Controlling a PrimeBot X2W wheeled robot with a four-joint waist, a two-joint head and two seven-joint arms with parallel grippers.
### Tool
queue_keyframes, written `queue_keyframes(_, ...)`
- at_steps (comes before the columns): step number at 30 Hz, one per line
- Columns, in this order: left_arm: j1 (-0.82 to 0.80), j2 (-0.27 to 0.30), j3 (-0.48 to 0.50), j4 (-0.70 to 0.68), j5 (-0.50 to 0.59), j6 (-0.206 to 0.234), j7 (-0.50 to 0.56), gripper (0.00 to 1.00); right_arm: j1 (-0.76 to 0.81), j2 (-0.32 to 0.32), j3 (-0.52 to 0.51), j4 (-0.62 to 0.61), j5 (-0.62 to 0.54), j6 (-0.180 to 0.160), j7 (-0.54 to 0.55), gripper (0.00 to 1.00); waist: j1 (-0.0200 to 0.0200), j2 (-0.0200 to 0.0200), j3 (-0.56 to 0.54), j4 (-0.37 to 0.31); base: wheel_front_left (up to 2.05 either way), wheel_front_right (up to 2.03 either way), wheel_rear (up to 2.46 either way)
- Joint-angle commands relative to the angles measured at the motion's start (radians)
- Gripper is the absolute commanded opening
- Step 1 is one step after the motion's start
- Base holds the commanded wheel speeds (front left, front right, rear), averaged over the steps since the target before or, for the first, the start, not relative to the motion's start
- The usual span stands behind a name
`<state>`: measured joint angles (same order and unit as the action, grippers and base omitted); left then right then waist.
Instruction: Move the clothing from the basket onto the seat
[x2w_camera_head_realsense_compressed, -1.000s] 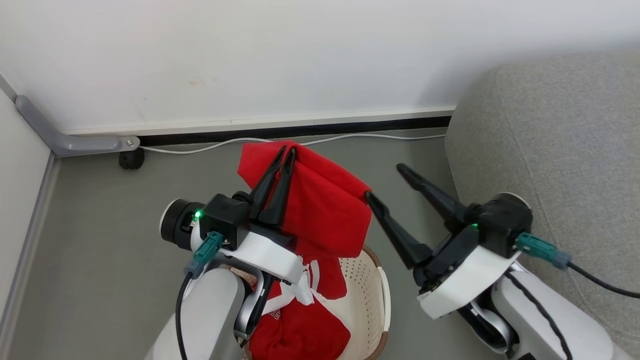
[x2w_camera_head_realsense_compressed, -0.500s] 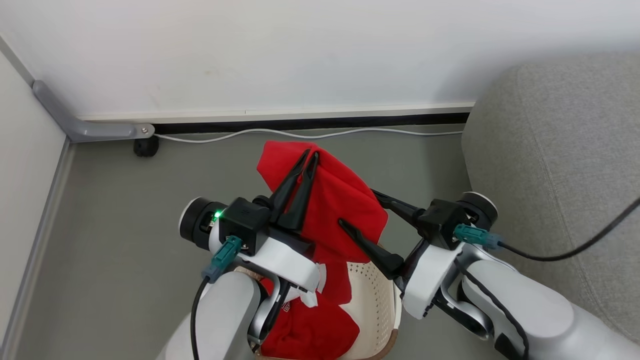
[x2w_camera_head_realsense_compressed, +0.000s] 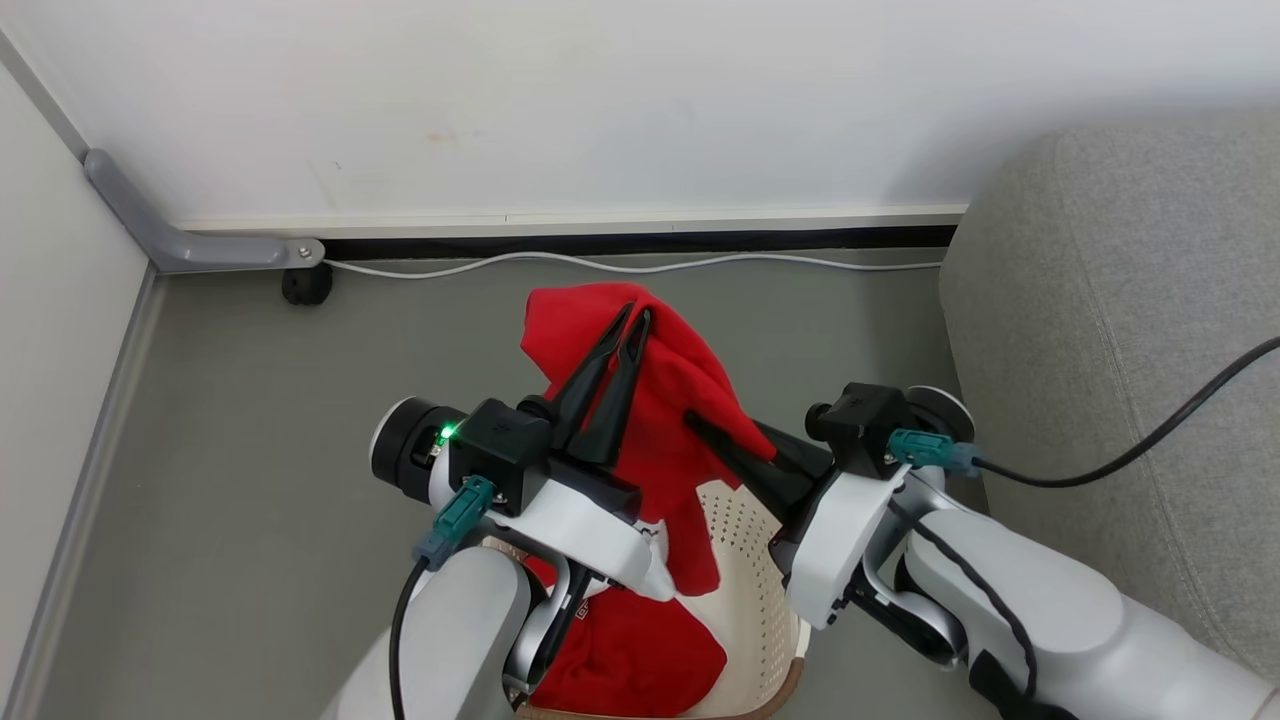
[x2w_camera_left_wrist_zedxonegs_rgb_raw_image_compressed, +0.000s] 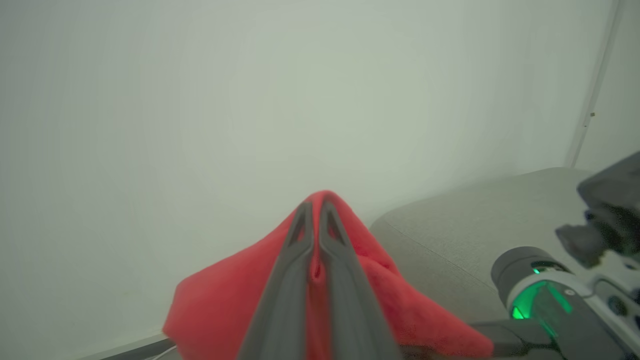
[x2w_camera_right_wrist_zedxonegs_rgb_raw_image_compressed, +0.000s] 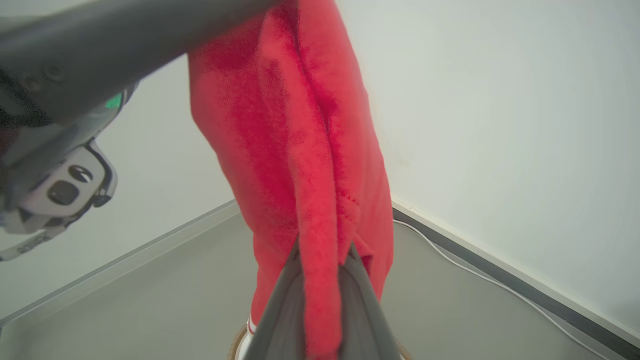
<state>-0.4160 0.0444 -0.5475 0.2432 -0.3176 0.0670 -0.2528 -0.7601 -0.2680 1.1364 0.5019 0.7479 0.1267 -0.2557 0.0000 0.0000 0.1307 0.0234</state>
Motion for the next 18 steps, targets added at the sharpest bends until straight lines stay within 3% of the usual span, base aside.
queue_keyframes(1, -0.034, 0.006, 0.035, -0.033, -0.003, 0.009, -0.009, 0.0, -0.001, -0.004, -0.02, -0.024, 0.002, 0.004, -0.006, 0.0, 0.0, 0.0, 0.002, -0.003, 0.0, 0.0, 0.0)
queue_keyframes(6, -0.026, 0.006, 0.04, -0.029, -0.006, 0.011, -0.009, 0.0, 0.019, -0.015, -0.062, -0.053, -0.019, 0.004, -0.006, 0.0, 0.0, 0.0, 0.008, -0.012, 0.0, 0.0, 0.0)
queue_keyframes(8, -0.026, 0.006, 0.039, -0.027, -0.008, 0.008, -0.009, 0.46, 0.029, -0.02, -0.087, -0.068, -0.029, 0.004, -0.006, 0.0, 0.0, 0.0, 0.01, -0.015, 0.0, 0.0, 0.0)
queue_keyframes(9, -0.025, 0.006, 0.038, -0.022, -0.013, 0.003, -0.009, 1.0, 0.034, -0.023, -0.101, -0.076, -0.034, 0.004, -0.006, 0.0, 0.0, 0.0, 0.011, -0.017, 0.0, 0.0, 0.0)
queue_keyframes(18, -0.005, 0.006, 0.046, 0.012, -0.01, -0.023, -0.009, 1.0, 0.079, -0.049, -0.252, -0.142, -0.075, 0.004, -0.006, 0.0, 0.0, 0.0, 0.017, -0.04, 0.0, 0.0, 0.0)
